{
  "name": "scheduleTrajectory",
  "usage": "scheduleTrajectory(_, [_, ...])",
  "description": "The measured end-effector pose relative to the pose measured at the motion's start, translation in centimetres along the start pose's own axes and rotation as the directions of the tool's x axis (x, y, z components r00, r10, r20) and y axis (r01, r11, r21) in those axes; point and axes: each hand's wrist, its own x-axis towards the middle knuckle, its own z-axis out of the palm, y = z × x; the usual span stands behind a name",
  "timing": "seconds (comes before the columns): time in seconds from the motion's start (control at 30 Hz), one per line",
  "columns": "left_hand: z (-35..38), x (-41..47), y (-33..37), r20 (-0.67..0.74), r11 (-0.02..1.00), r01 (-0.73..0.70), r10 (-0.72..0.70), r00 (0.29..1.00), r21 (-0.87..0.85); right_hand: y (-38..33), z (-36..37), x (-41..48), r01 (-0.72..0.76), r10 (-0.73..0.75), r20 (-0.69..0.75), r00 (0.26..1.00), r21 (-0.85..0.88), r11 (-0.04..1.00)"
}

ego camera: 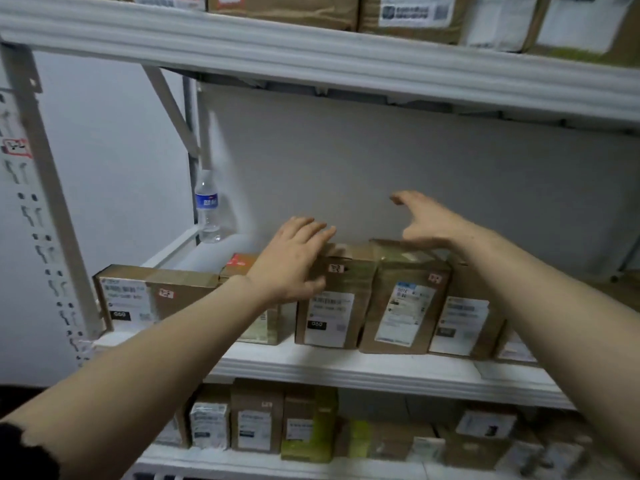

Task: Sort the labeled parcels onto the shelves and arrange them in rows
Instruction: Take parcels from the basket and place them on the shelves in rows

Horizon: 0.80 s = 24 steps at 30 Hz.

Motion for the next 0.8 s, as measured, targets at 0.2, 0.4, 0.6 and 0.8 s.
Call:
scheduleTrajectory(0.2, [-0.1,4.5,2.9,0.306,0.991,0.068,-0.101,0.947,0.118,7.5,4.2,0.1,0.047,0.005,0.302,0.953,-0.165,0.985])
scheduleTrajectory(0.4, [0.0,5.0,2.9,0.4,0.984,0.159,-0.178,0.899,0.081,8.4,8.6,1.6,0.199,-0.177,0.135,0.975,-0.174,0.964])
scheduleTrajectory(0.6, [0.2,5.6,2.0,0.375,0.982,0.178,-0.189,0.908,0.065,8.6,9.3,2.0,0.204,-0.203,0.025,0.979,-0.082,0.975])
scheduleTrajectory(0.8, [-0.8,5.8,0.8,0.41,0.986,0.139,-0.163,0.897,0.09,7.8,9.8,2.2,0.167,-0.167,0.018,0.986,-0.01,0.986])
